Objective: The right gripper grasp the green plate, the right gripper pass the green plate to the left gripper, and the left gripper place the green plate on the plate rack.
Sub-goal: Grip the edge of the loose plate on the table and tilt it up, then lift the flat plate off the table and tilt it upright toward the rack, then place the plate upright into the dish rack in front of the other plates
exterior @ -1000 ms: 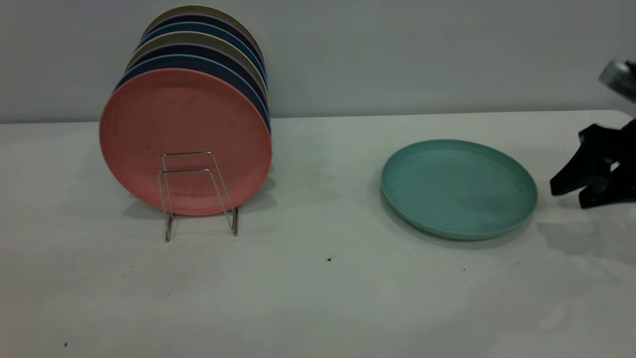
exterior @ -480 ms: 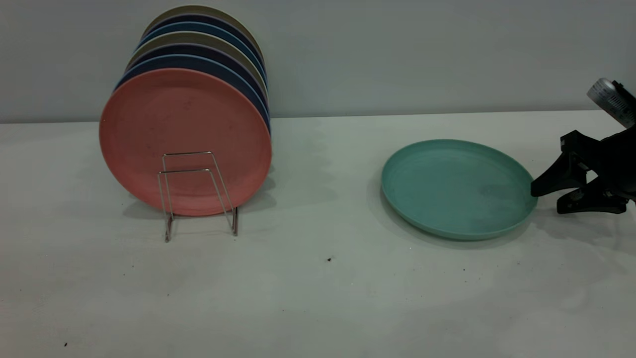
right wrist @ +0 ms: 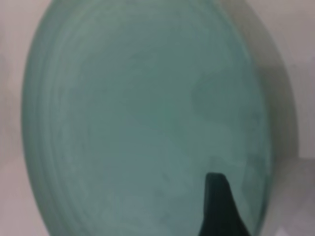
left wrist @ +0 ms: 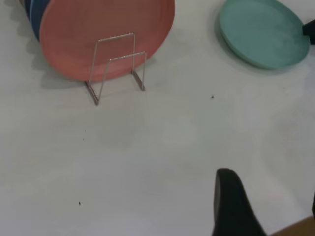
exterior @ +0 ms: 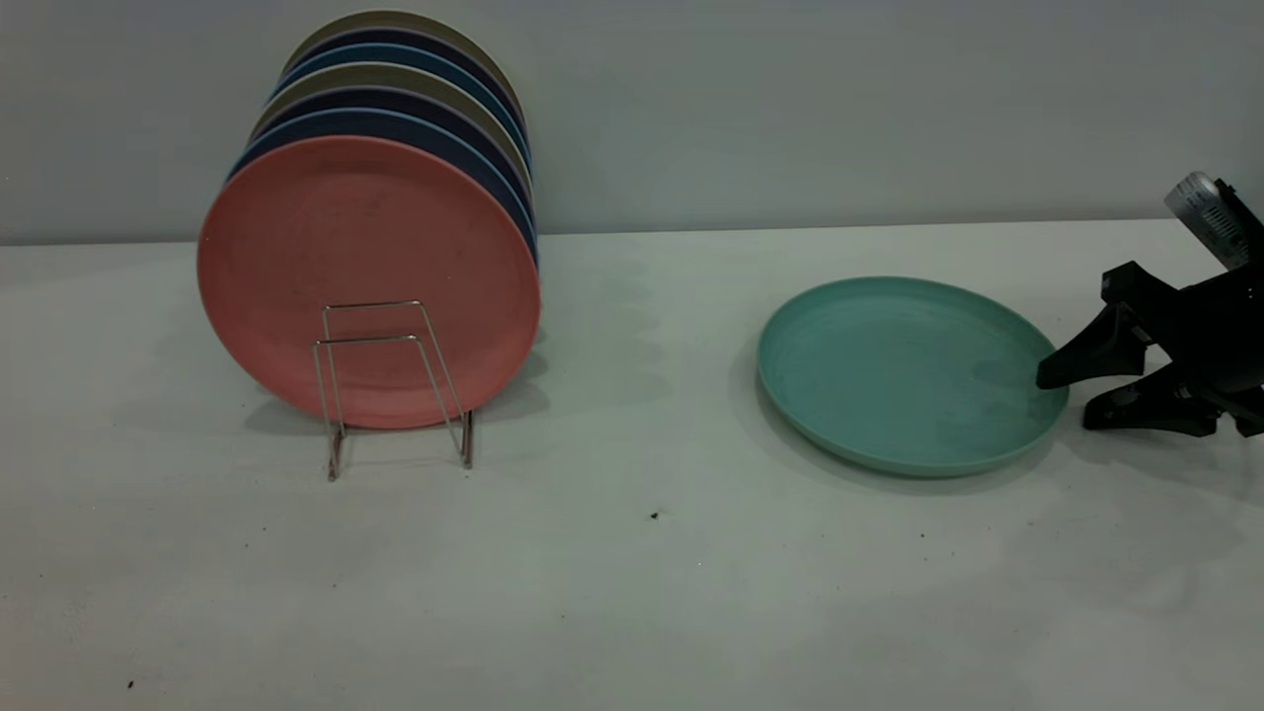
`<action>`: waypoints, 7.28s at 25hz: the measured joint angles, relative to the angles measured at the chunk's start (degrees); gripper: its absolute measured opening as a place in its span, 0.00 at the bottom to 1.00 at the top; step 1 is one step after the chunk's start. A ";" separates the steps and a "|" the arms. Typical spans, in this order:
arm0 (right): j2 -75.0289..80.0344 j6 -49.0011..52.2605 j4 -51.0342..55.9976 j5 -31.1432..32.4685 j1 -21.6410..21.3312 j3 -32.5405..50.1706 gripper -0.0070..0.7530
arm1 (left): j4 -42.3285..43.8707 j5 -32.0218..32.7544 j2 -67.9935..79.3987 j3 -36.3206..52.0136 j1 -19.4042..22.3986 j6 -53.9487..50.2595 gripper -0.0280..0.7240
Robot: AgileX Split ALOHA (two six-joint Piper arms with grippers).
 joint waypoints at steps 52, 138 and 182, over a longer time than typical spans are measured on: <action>-16.95 8.76 -21.52 4.58 16.87 0.05 0.03 | -40.30 -6.43 49.87 -2.65 0.00 32.22 0.59; -16.95 8.57 -24.05 19.12 10.67 0.05 0.76 | -17.06 -5.17 67.95 -45.50 -0.10 94.26 0.16; -16.95 8.67 -24.05 18.01 10.67 0.05 0.76 | -19.43 -8.52 78.90 -45.44 -0.10 96.00 0.16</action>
